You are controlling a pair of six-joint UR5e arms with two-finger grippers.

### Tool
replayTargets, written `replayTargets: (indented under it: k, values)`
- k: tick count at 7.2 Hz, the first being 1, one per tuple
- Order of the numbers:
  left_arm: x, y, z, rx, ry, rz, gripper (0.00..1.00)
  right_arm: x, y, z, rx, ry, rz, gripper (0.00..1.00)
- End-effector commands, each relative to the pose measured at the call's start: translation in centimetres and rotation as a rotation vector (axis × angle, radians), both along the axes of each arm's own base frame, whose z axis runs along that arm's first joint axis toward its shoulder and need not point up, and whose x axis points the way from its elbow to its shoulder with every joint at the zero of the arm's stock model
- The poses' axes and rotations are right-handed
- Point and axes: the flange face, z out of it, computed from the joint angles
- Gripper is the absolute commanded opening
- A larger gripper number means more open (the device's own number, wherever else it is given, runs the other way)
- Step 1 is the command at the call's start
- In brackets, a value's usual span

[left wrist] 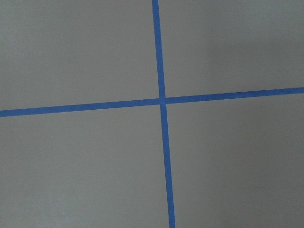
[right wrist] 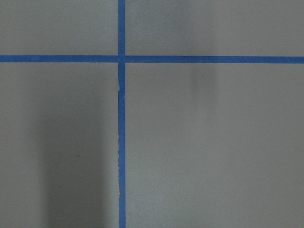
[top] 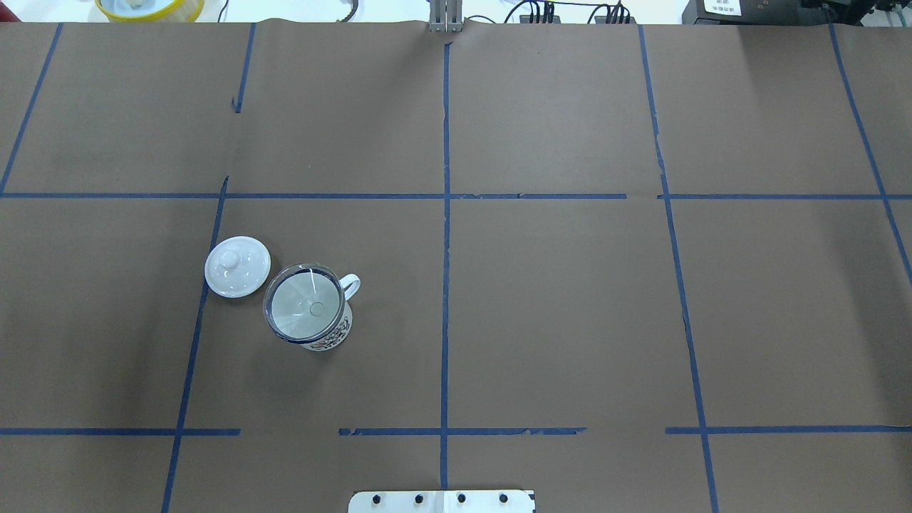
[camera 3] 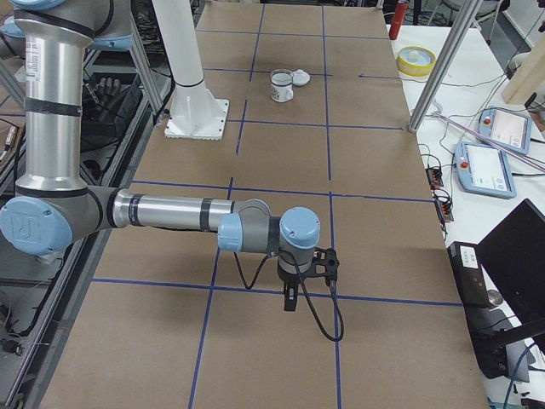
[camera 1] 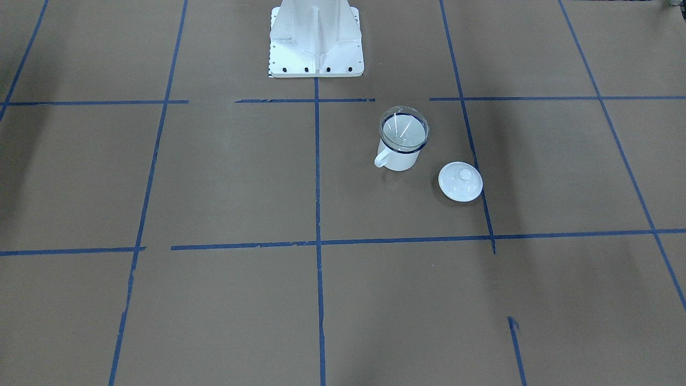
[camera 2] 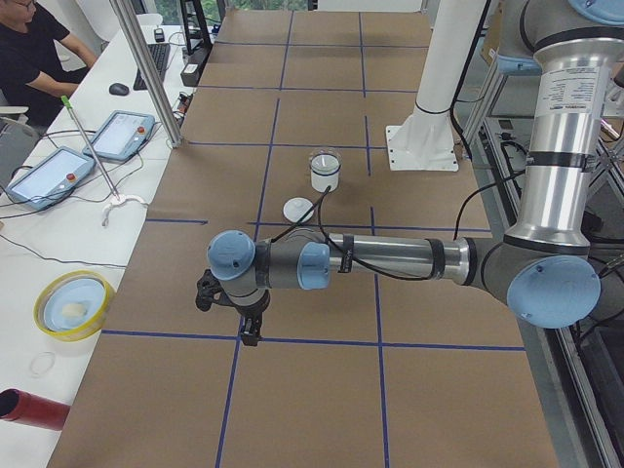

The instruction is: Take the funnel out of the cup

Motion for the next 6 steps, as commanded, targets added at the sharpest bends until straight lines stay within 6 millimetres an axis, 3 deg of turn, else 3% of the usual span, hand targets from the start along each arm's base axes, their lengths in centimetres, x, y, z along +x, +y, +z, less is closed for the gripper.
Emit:
replayTargets:
  k: [1, 2, 4, 6]
  values:
    - [-0.1, -0.2, -0.4, 0.009, -0.010, 0.000, 1.00, 0.0, 0.0, 0.0, -0.001, 0.000, 0.000, 1.00]
    - [0.0, -0.5, -0.6, 0.013, -0.007, 0.002, 1.00, 0.0, 0.0, 0.0, -0.001, 0.000, 0.000, 1.00]
    - [0.0, -1.3, -3.6, 0.065, -0.010, -0.006, 1.00, 0.0, 0.0, 0.0, -0.001, 0.000, 0.000, 1.00]
    - [0.8, -3.5, -11.5, 0.108, -0.004, -0.087, 1.00, 0.0, 0.0, 0.0, -0.001, 0.000, 0.000, 1.00]
